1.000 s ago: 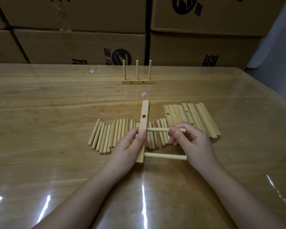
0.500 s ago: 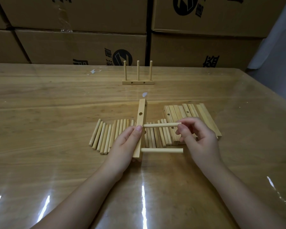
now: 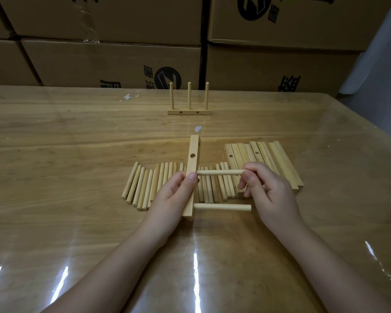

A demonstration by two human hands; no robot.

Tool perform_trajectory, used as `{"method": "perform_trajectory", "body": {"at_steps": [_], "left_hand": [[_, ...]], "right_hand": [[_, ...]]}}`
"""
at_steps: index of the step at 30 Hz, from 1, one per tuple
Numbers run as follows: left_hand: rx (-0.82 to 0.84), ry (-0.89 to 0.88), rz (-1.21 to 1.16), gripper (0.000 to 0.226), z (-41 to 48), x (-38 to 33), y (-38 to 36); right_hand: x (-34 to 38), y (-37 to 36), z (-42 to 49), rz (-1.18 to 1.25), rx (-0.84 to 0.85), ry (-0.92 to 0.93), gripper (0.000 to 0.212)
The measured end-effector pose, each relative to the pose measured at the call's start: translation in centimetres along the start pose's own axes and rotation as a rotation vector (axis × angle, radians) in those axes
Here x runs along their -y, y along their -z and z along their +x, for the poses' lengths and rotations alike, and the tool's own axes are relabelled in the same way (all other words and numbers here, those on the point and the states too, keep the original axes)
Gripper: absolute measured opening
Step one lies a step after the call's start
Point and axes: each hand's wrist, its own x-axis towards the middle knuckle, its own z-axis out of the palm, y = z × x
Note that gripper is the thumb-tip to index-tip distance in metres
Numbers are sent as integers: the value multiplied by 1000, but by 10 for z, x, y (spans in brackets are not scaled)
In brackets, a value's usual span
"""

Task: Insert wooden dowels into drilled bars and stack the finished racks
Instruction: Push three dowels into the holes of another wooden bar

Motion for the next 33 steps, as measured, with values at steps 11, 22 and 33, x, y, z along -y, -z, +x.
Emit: {"method": "perform_trajectory", "body": {"at_steps": [11, 22, 33], "left_hand": [[7, -1, 65, 40, -4, -4, -2], [-67, 31, -66, 53, -4, -7, -4], [-99, 47, -104, 59, -4, -10, -5]], "right_hand": [[-2, -3, -1, 32, -9, -19, 25], [-6, -3, -3, -266, 216, -162, 29], [-7, -5, -4, -528, 426, -79, 48]]}}
